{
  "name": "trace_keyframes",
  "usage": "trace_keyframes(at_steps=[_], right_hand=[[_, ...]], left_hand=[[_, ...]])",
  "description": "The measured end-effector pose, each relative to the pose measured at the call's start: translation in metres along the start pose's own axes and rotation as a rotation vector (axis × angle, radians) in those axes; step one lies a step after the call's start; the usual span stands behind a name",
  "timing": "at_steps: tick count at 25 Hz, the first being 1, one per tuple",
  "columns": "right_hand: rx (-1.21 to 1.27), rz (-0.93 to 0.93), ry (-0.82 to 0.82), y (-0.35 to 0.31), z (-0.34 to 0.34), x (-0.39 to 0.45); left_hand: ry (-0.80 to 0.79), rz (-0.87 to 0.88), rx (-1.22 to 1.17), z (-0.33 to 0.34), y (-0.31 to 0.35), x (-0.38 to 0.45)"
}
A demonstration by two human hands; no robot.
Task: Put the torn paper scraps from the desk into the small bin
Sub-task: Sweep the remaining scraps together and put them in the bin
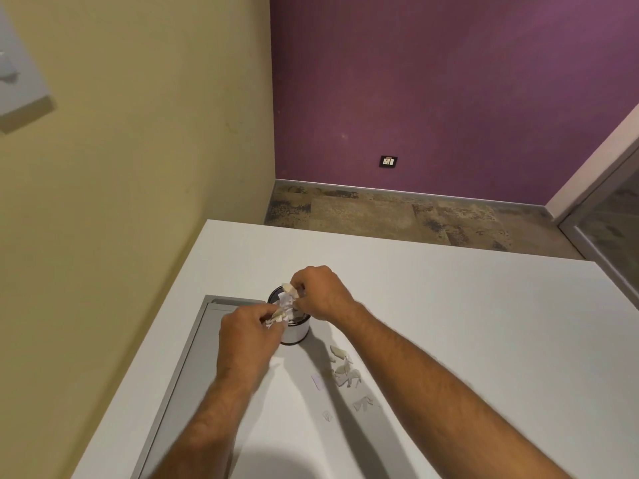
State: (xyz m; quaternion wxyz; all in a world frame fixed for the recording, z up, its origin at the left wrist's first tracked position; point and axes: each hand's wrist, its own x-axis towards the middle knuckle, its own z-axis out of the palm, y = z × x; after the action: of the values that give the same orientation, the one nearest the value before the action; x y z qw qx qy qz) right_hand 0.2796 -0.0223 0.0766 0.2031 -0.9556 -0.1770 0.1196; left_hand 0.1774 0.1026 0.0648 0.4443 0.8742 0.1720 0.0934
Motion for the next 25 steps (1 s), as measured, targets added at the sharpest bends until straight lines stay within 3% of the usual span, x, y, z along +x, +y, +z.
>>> trace_keyframes(at_steps=[6,13,17,19,22,24,25], right_hand=[[0.192,0.011,0.027,0.019,-0.003,-0.01],[0.487,0.244,0.125,0.083,0.016,-0.065],[0.371,0.29,0.043,0.115,0.04,-0.094],[0.264,0.301,-0.028,0.124,0.045,-0.104],[0.033,0.28,-0.211,0.126,0.054,-0.114],[-0.048,0.269,-0.31,0.121,0.061,-0.118],[-0.068,0.248,-0.336,0.119,0.065,-0.118]], left_hand=[[-0.054,0.066,0.181,0.001,0.005,0.041],[-0.222,0.108,0.346,0.02,0.008,0.059],[-0.278,0.144,0.399,0.026,0.005,0.057],[-0.2,0.194,0.368,0.027,0.008,0.051],[-0.102,0.472,0.22,0.035,0.01,0.03],[-0.252,0.605,0.23,0.048,0.004,0.009],[-0.366,0.586,0.267,0.055,0.0,-0.001]])
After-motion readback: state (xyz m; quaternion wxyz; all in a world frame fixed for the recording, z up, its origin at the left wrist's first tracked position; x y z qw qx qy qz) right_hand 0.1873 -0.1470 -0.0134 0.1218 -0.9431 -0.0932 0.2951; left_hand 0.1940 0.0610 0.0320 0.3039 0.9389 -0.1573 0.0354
